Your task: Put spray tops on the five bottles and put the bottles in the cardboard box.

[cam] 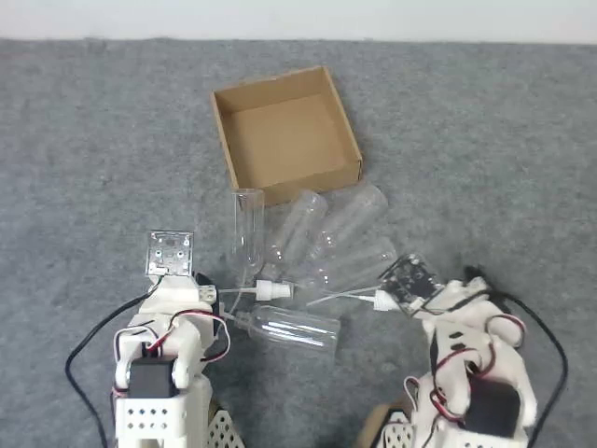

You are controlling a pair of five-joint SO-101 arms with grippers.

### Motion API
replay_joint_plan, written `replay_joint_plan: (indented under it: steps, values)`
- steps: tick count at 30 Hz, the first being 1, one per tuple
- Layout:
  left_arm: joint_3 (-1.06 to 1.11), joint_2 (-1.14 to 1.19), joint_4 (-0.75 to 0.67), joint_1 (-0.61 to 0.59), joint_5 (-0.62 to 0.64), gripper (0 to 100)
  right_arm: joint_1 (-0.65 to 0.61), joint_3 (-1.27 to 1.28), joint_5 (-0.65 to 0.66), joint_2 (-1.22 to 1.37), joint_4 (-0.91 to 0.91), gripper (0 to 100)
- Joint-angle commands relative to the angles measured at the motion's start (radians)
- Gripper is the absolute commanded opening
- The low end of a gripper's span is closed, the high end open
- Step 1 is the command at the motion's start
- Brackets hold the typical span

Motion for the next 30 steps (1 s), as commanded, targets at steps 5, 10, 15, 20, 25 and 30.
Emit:
replay_joint_plan:
  steps: [5,10,15,20,25,30]
  values:
    - [-0.012,-0.015,0.008,-0.002,0.008,1,0.130,-0.190,-0.011,0.001,0.005,13.0]
    - [-0.012,-0.015,0.008,-0.002,0.008,1,0.131,-0.242,-0.044,0.002,0.007,13.1]
    - [-0.012,-0.015,0.008,-0.002,0.008,1,0.127,-0.304,-0.137,0.002,0.007,18.1]
    - [-0.012,-0.015,0.008,-0.002,0.008,1,0.125,-0.325,-0.160,0.007,0.001,19.4]
    - [-0.012,-0.015,0.008,-0.002,0.008,1,0.125,-0.427,-0.207,0.137,0.015,19.6]
    - [-0.012,-0.015,0.008,-0.002,0.008,1,0.074,-0.562,-0.262,0.314,0.073,19.8]
